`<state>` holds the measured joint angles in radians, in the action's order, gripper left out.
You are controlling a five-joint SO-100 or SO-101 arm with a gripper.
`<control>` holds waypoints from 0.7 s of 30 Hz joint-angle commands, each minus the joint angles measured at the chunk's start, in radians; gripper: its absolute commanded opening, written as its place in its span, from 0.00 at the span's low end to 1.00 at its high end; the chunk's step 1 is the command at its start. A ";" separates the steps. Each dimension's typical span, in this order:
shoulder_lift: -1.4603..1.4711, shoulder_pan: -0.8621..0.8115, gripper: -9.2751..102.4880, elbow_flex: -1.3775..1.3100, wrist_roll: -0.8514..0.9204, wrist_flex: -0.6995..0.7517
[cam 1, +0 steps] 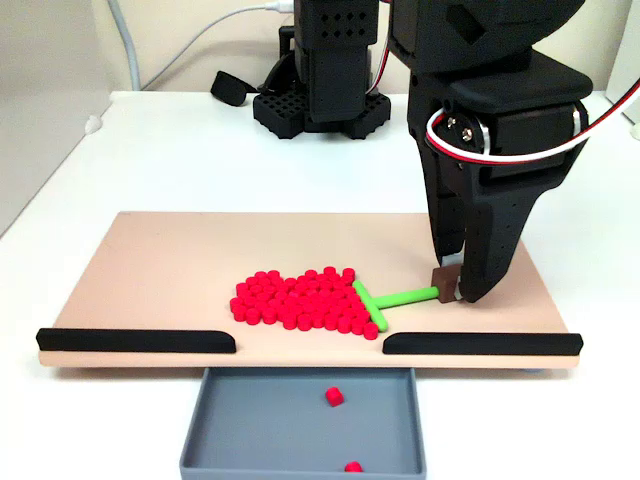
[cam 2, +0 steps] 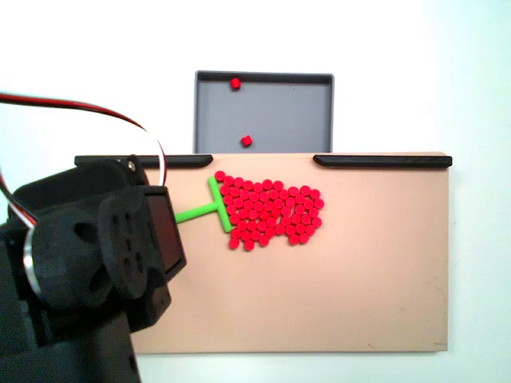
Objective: Push granules from left to the grey container
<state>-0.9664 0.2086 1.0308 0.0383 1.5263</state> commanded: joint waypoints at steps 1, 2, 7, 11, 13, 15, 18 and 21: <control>0.002 -0.015 0.08 0.002 0.012 -0.003; 0.002 -0.015 0.08 0.002 0.015 -0.003; 0.003 -0.020 0.08 0.002 0.029 -0.003; 0.003 -0.021 0.08 0.002 0.037 -0.003; 0.003 -0.023 0.08 0.002 0.040 -0.003; 0.003 -0.025 0.08 0.002 0.044 -0.003; 0.003 -0.026 0.08 0.002 0.052 -0.003; 0.005 -0.028 0.08 0.000 0.058 -0.003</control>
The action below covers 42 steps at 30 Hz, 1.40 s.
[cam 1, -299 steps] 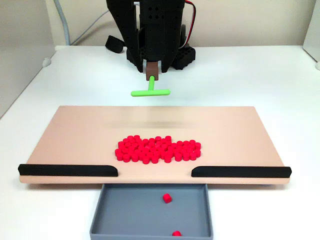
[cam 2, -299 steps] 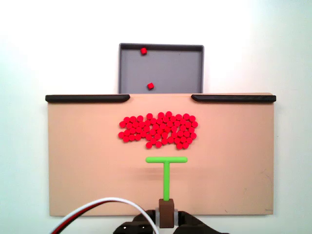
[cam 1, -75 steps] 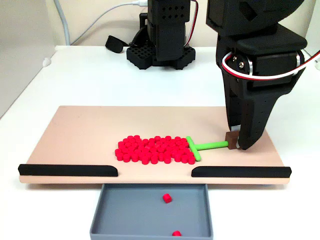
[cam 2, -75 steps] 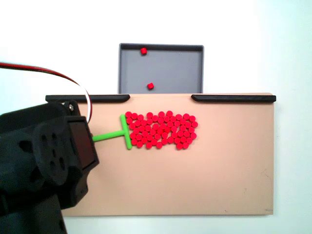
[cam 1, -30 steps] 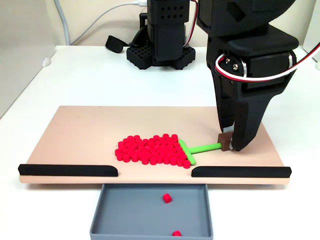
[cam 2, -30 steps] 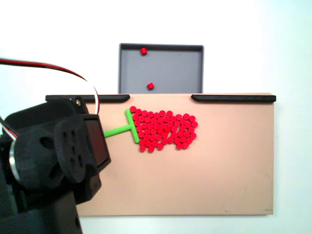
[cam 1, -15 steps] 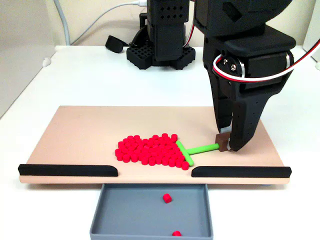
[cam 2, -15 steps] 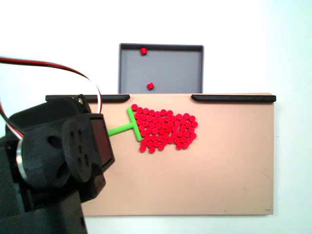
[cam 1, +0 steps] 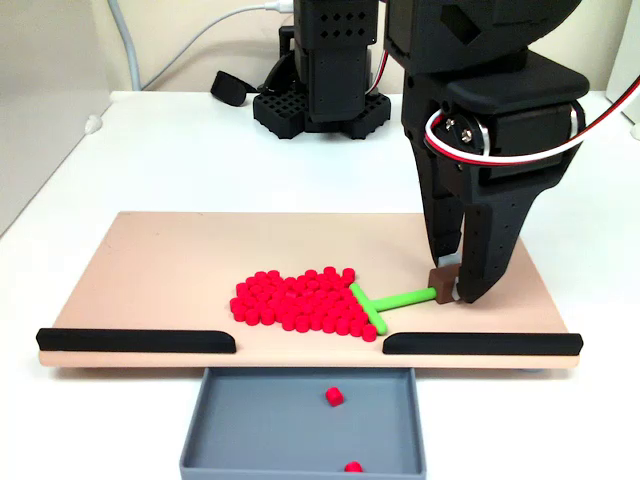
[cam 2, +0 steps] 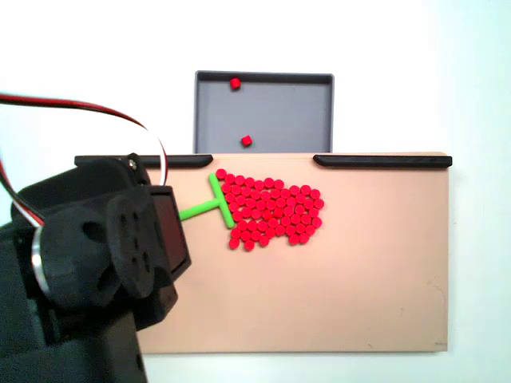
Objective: Push granules from left to the grey container
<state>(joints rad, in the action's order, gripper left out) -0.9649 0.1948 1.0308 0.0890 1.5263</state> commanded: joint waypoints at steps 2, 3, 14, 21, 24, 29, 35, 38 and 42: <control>0.003 -0.014 0.08 0.000 0.011 -0.003; 0.003 -0.015 0.08 0.000 0.012 -0.003; 0.003 -0.018 0.08 0.000 0.049 -0.003; 0.006 -0.021 0.08 -0.002 0.077 -0.003; 0.006 -0.023 0.08 -0.002 0.087 -0.003; 0.008 -0.026 0.08 -0.003 0.103 -0.003; 0.009 -0.028 0.08 -0.003 0.121 -0.003; 0.011 -0.029 0.08 -0.003 0.132 -0.003; 0.011 -0.032 0.08 -0.003 0.135 -0.003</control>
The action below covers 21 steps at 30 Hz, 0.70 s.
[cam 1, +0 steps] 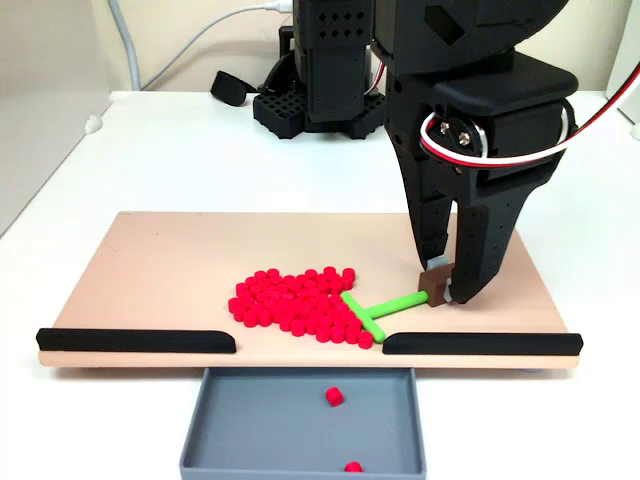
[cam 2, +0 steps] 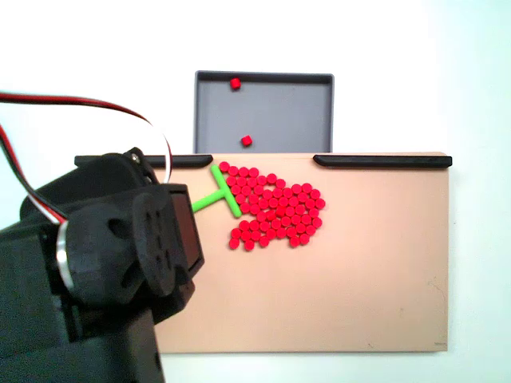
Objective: Push granules from left to the grey container
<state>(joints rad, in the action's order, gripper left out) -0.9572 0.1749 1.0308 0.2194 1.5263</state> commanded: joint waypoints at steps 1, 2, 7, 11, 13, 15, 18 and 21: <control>0.003 -0.012 0.08 -0.003 0.006 -0.003; 0.003 -0.014 0.08 -0.003 0.009 -0.003; 0.003 -0.017 0.08 -0.003 0.009 -0.003; -0.005 -0.011 0.08 -0.003 0.000 -0.003; -0.015 -0.006 0.08 0.000 -0.003 -0.003; -0.026 0.000 0.08 0.000 -0.008 -0.003; -0.049 0.006 0.08 0.000 -0.012 -0.003; -0.094 0.014 0.08 0.002 -0.009 0.003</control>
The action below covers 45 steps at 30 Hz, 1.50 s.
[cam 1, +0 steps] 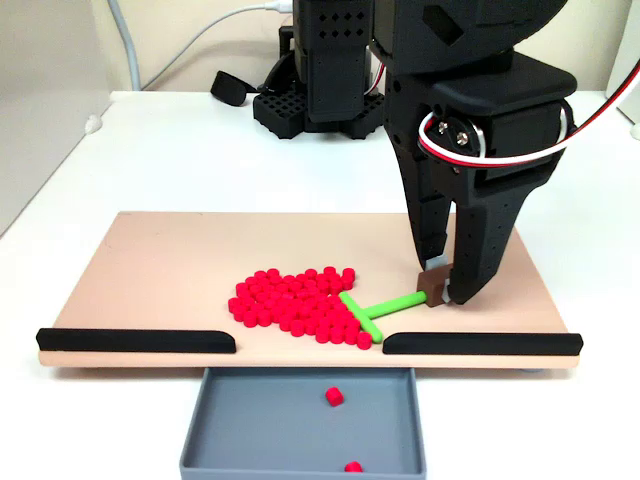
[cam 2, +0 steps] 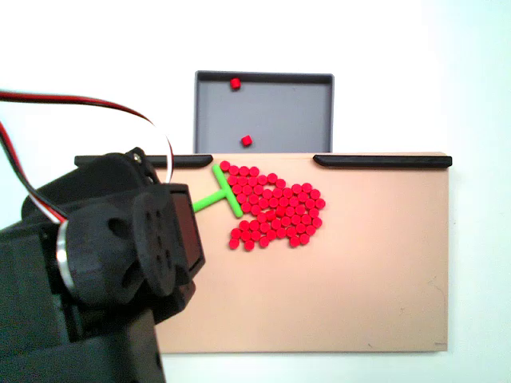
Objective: Push granules from left to the grey container
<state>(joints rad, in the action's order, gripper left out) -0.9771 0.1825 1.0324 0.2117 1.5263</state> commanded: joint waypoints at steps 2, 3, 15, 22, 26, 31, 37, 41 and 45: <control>-0.109 0.014 0.09 0.000 0.011 0.026; -0.127 0.017 0.09 0.000 0.018 0.035; -0.360 0.037 0.08 0.005 0.222 0.143; -0.549 0.048 0.08 0.244 0.436 0.160; -0.670 0.038 0.08 0.374 0.563 0.160; -0.795 0.009 0.08 0.486 0.747 0.160; -0.864 -0.052 0.08 0.578 0.985 0.150; -0.848 -0.091 0.08 0.583 1.121 0.147; -0.848 -0.130 0.08 0.583 1.246 0.147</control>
<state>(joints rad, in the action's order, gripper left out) -1.8086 0.0798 1.6199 1.3852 1.6797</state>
